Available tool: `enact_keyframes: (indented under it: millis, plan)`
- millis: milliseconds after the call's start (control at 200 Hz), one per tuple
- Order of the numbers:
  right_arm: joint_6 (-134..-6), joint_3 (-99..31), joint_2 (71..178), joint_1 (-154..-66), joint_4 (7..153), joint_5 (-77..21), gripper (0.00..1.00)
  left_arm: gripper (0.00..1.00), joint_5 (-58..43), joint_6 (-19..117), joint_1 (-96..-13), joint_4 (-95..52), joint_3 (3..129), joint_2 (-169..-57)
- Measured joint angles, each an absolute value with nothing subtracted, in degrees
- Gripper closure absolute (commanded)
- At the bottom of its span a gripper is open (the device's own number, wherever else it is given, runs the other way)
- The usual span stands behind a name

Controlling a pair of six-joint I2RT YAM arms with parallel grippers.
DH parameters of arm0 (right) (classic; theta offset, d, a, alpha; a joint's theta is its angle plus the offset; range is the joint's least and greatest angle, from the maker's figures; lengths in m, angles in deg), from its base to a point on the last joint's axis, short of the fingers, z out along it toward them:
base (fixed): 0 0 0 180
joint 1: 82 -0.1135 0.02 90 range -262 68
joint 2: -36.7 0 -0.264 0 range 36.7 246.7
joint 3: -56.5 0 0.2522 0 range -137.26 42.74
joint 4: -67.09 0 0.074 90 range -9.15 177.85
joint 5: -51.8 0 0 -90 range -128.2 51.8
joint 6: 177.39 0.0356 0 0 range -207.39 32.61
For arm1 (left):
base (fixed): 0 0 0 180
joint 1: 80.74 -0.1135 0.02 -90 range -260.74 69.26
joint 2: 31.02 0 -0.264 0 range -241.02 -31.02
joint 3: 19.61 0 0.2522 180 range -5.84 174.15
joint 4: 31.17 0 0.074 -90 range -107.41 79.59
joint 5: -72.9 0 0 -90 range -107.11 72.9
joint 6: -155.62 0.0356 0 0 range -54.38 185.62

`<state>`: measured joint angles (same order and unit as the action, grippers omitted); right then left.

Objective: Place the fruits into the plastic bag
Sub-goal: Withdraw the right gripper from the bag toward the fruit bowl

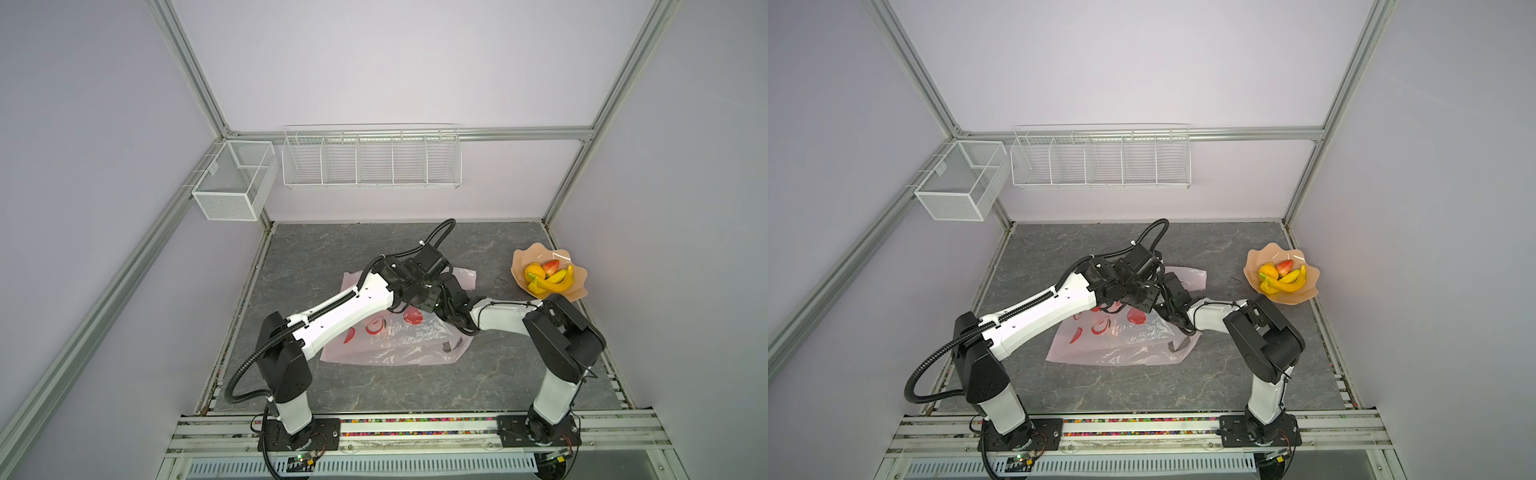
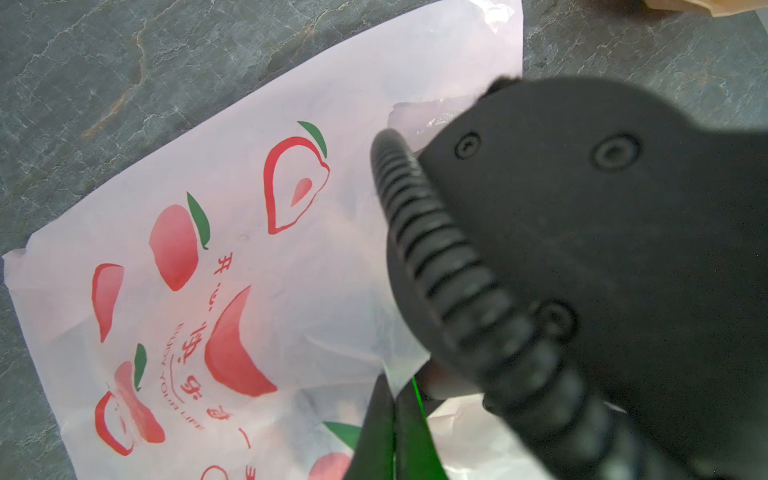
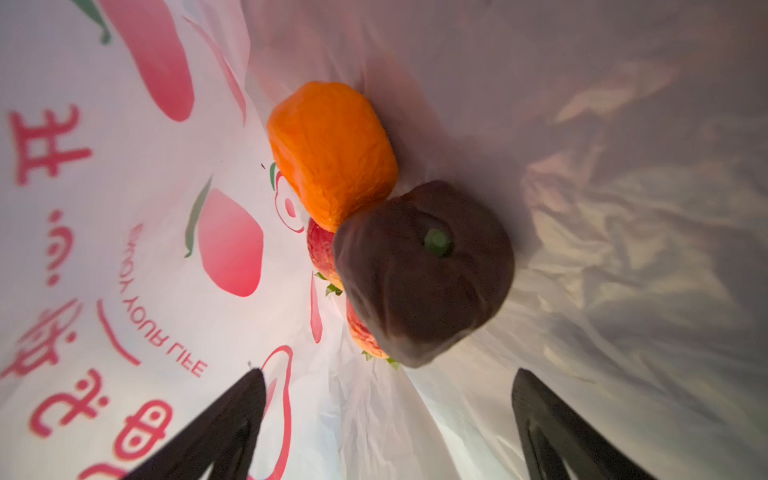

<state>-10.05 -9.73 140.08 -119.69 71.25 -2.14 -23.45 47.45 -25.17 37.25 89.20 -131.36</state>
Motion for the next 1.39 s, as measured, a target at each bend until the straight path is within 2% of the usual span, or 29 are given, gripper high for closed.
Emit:
enact_keyframes:
  millis: [570,785,1395]
  plan:
    - [-16.47,-7.56,131.55,-114.23,83.44,-2.73,0.00,1.00,-23.48,47.43,-25.17,36.17,88.70,-131.36]
    - [-19.64,-5.99,127.12,-111.12,89.50,-3.43,0.04,1.00,-23.50,47.43,-25.17,35.98,88.33,-131.36]
    - [-30.83,-5.35,113.37,-99.19,107.11,-4.44,0.07,1.00,-23.48,47.43,-25.17,35.96,87.67,-131.36]
